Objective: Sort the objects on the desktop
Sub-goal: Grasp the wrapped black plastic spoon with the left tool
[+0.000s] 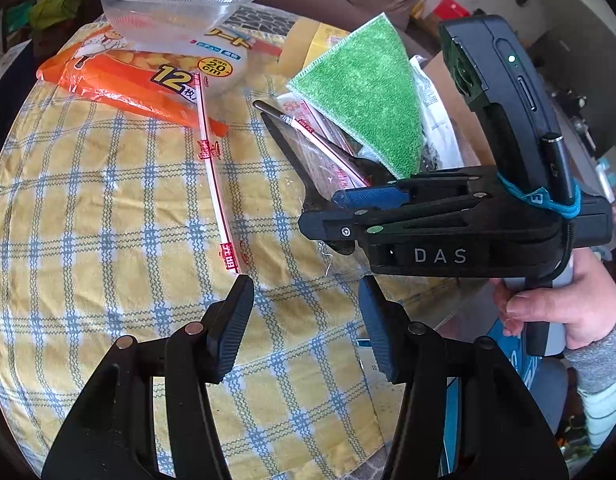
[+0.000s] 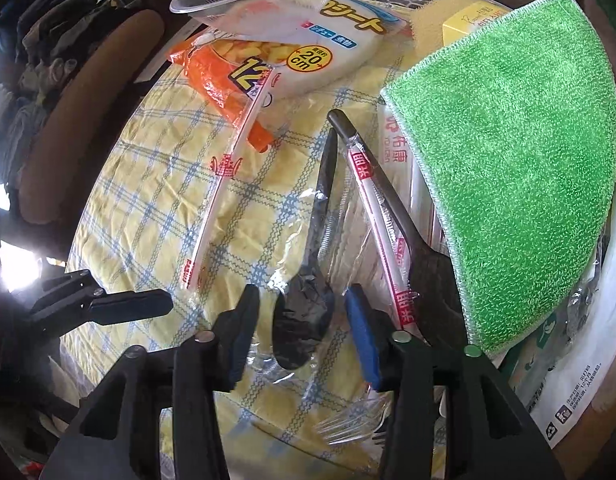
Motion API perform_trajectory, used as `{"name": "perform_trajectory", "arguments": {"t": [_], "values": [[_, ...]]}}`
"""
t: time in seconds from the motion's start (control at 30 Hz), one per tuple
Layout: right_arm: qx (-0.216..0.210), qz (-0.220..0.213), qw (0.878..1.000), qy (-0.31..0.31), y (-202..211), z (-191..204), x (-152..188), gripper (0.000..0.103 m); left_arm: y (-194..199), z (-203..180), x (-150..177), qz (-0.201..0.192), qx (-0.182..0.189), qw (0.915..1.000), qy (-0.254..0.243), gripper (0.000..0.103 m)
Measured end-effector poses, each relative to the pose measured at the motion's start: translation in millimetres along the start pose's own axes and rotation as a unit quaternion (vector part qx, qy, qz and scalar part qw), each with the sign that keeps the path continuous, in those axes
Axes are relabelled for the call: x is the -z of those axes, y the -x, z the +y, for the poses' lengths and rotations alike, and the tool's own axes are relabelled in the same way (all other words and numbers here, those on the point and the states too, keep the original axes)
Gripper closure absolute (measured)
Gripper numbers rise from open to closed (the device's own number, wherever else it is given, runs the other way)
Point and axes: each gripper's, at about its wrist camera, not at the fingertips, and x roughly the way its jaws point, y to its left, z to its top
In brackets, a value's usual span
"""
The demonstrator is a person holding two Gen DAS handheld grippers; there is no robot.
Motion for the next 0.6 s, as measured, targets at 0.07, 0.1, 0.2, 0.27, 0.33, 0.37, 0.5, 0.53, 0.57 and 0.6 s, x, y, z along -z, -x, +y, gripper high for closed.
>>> {"name": "perform_trajectory", "arguments": {"t": [0.07, 0.1, 0.2, 0.27, 0.33, 0.37, 0.5, 0.53, 0.57, 0.6], "values": [[-0.022, 0.001, 1.0, -0.014, 0, 1, -1, 0.064, -1, 1, 0, 0.0, -0.004, 1.0, -0.001, 0.052], [-0.044, 0.001, 0.999, -0.026, 2, 1, -1, 0.064, -2, 0, -2, 0.0, -0.006, 1.0, -0.001, 0.052], [-0.101, -0.001, 0.994, -0.047, 8, 8, -1, 0.066, 0, 0, -2, -0.007, -0.02, 0.9998, -0.004, 0.05], [-0.123, 0.014, 0.991, -0.055, 7, 16, -2, 0.061, 3, 0, -3, -0.011, -0.031, 0.9994, -0.011, 0.05], [-0.147, 0.013, 0.987, -0.067, 11, 20, -4, 0.043, 7, 2, -2, -0.013, -0.034, 0.9993, -0.008, 0.05], [-0.145, 0.005, 0.987, -0.069, 17, 19, -5, 0.036, 8, 4, -2, -0.014, -0.036, 0.9992, -0.006, 0.05], [-0.092, -0.04, 0.994, -0.046, 50, 9, -21, 0.036, 6, 3, -5, -0.015, -0.062, 0.9979, -0.016, 0.05], [-0.072, -0.044, 0.996, -0.037, 55, 4, -26, 0.036, 2, 1, -5, -0.01, -0.069, 0.9973, -0.02, 0.05], [-0.056, -0.042, 0.997, -0.028, 56, -1, -30, 0.036, -3, 0, -5, -0.002, -0.077, 0.9968, -0.024, 0.05], [-0.04, -0.037, 0.998, -0.018, 57, -6, -34, 0.036, -8, -1, -5, 0.004, -0.085, 0.996, -0.028, 0.05]]}}
